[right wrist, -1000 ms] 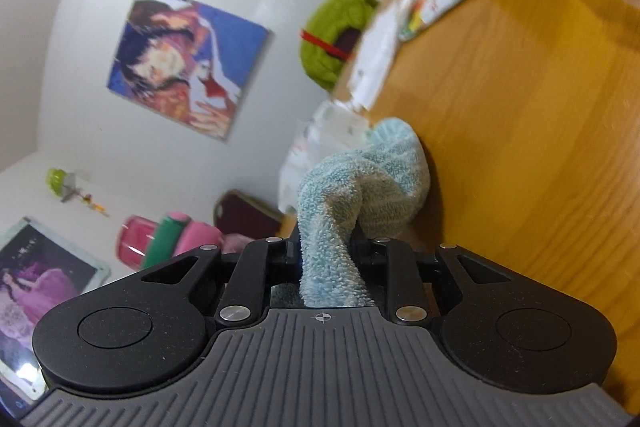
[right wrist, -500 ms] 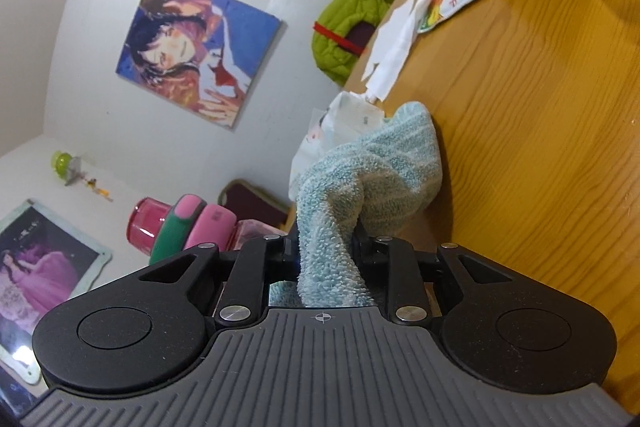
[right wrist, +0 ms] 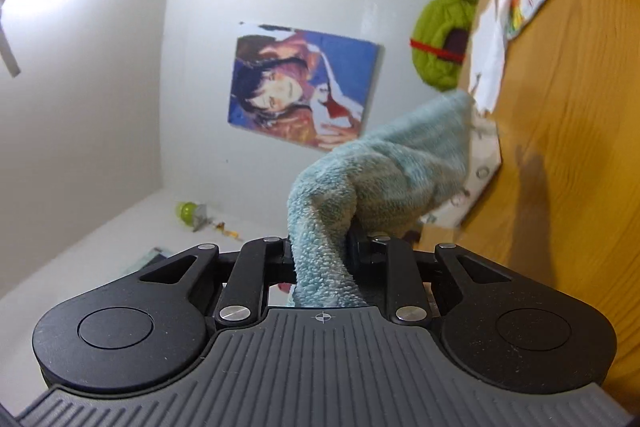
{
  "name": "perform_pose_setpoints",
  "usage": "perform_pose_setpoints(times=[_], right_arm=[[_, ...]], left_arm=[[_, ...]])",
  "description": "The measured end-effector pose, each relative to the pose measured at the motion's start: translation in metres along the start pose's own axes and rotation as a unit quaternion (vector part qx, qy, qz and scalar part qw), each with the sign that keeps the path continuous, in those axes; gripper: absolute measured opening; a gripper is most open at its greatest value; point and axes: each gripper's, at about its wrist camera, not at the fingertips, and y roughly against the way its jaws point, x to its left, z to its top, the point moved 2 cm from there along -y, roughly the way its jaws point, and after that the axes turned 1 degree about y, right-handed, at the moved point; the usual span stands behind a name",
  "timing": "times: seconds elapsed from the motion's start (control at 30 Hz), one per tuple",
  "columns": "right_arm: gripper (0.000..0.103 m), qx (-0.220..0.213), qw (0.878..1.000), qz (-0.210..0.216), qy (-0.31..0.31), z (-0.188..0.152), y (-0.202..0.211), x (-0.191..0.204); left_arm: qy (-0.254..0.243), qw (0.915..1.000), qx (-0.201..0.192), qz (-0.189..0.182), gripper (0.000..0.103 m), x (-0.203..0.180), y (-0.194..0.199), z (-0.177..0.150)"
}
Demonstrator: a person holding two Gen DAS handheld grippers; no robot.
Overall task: Clean container
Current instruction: 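Tilt the bottle with the left tool while the right tool scrubs its side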
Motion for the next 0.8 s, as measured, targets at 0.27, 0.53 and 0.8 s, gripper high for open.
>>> perform_pose_setpoints(times=[0.27,0.53,0.8], right_arm=[[0.025,0.04,0.979,-0.196,0.039,-0.008,-0.016,-0.02],[0.026,0.005,1.0,-0.01,0.014,-0.002,0.002,0.0],[0.025,0.047,0.984,-0.171,0.025,-0.01,-0.014,-0.023]], left_arm=[[-0.009,1.0,0.001,-0.001,0.076,-0.004,0.001,-0.001],[-0.008,1.0,0.0,-0.001,0.075,-0.004,0.001,0.0],[-0.007,1.0,0.001,-0.005,0.075,-0.005,0.002,-0.002]])
